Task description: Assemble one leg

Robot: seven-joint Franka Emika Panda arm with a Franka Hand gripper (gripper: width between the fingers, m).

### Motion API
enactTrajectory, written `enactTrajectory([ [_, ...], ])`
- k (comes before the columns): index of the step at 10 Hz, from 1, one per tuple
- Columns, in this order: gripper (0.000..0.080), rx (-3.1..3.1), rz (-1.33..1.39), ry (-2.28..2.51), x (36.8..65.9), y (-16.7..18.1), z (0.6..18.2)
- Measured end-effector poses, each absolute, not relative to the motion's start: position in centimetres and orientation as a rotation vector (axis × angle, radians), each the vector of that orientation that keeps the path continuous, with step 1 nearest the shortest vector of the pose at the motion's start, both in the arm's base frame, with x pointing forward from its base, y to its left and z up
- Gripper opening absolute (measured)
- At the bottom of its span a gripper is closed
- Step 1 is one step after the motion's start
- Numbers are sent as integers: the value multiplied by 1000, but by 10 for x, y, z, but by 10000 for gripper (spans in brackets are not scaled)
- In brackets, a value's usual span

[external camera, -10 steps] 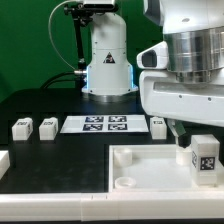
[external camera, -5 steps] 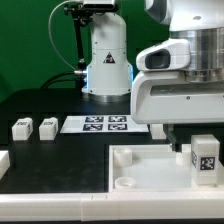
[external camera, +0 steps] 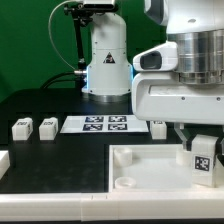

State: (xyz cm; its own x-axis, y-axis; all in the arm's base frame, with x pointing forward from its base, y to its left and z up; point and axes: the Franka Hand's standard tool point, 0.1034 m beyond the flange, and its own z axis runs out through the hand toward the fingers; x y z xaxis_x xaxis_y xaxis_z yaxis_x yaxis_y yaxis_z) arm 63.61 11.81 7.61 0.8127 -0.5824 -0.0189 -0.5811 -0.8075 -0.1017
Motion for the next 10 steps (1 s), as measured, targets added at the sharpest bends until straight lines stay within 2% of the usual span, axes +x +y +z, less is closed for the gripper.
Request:
enactTrajectory([
  [4, 296, -2281, 74, 1923, 636, 125, 73],
  [6, 296, -2110, 103, 2098, 637, 125, 74],
  [8, 296, -2128, 104, 2077, 637, 125, 74],
  [9, 459, -2188, 96, 2011, 637, 124, 74],
  [10, 580, -2286, 80, 1899, 637, 119, 73],
])
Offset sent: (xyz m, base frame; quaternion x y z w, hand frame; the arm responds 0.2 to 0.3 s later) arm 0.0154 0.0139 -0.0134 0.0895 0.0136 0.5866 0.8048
